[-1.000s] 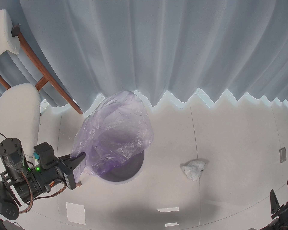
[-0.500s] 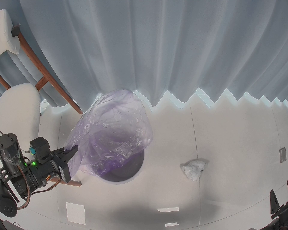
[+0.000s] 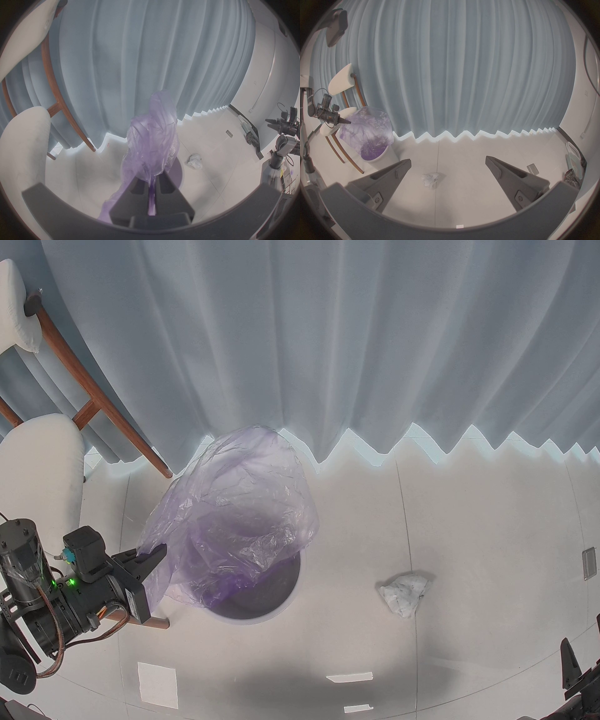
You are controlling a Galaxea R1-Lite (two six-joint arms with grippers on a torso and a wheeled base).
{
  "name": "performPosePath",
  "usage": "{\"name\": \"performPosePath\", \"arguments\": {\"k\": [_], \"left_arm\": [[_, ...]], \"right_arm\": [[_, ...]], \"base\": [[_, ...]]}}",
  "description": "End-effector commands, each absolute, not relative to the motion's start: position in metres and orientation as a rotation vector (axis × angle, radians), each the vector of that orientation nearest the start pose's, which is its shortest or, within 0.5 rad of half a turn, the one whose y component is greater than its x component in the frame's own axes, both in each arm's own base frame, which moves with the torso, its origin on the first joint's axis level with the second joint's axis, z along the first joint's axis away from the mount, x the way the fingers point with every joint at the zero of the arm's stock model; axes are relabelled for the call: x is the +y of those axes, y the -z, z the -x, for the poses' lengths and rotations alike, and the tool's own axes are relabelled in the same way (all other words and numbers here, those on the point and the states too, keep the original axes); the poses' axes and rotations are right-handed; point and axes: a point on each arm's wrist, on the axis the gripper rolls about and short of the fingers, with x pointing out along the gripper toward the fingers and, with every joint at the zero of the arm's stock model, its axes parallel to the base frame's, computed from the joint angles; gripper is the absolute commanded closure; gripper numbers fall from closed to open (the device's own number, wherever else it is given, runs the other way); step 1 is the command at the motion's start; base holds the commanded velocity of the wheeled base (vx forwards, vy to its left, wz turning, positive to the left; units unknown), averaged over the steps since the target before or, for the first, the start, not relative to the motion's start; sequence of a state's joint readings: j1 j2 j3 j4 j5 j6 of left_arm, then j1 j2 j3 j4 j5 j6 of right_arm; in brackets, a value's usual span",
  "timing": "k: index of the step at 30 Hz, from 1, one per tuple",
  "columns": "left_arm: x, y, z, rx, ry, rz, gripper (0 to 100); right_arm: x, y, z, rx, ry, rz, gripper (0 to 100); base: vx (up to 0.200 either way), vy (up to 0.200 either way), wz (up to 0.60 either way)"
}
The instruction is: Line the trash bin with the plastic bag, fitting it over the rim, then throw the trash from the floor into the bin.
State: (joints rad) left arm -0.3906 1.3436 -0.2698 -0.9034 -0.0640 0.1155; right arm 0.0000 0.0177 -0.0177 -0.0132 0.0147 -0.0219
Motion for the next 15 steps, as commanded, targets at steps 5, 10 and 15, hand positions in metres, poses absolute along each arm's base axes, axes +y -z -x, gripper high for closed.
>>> {"name": "performPosePath", "arguments": {"k": [5, 10, 15], "left_arm": [[-0.077, -0.158, -0.165, 0.136, 0.502, -0.143, 100], [-0.079, -0.158, -0.164, 0.13, 0.513, -0.151, 100], [-0.077, -0.162, -0.163, 0.113, 0.501, -0.139, 100]], "right_arm": [[-0.002, -0.103, 0.024, -0.246, 0.054, -0.019, 0], [0.0, -0.093, 0.022, -0.144, -0.012, -0.022, 0], [0.001, -0.091, 0.024, -0.076, -0.081, -0.06, 0]], "base": [[0.0, 0.0, 0.0], [0.0, 0.0, 0.0], [0.0, 0.0, 0.0]]}}
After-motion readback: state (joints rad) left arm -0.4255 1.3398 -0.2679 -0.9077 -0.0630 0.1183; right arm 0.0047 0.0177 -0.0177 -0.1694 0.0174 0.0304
